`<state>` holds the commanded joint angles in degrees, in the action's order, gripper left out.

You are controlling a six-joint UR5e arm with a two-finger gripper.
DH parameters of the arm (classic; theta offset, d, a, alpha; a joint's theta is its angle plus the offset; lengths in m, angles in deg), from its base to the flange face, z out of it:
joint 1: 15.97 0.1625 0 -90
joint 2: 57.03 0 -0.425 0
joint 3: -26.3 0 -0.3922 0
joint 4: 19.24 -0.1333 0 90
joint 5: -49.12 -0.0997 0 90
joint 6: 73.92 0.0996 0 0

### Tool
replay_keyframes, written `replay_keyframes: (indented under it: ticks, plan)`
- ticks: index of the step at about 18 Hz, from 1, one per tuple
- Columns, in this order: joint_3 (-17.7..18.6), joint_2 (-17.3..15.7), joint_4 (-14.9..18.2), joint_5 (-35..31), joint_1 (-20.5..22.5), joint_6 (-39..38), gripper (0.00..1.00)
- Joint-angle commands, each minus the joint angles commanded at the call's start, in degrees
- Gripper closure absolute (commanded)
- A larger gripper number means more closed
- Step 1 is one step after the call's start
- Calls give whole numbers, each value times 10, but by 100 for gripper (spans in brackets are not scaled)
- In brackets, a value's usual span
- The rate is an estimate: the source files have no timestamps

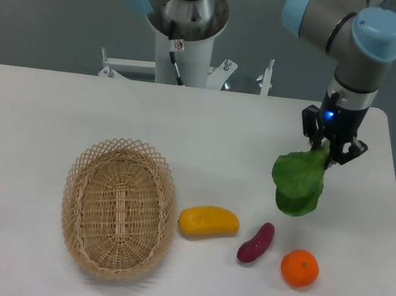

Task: Place the green vegetable on the table
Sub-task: 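Lower the held green bok choy toward the table beside the orange, then open the gripper to release the bok choy and lift away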

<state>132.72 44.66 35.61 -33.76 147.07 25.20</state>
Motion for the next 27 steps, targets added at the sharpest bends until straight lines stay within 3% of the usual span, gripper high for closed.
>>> replay_keyframes:
  ticks: [2, 5, 10, 19, 20, 22, 24, 27]
  plan:
    - [24, 3, -37, -1, 6, 47, 57]
    - [47, 11, -61, -1, 13, 91, 57]
    - [47, 48, -81, -1, 4, 94, 57]
    - [55, 62, -87, 1, 1, 93, 54]
    - [55, 62, -87, 2, 1, 93, 48]
    - [53, 62, -88, 3, 0, 94, 21]
    - [51, 59, -89, 3, -1, 94, 2]
    - [43, 54, -87, 2, -2, 91, 0]
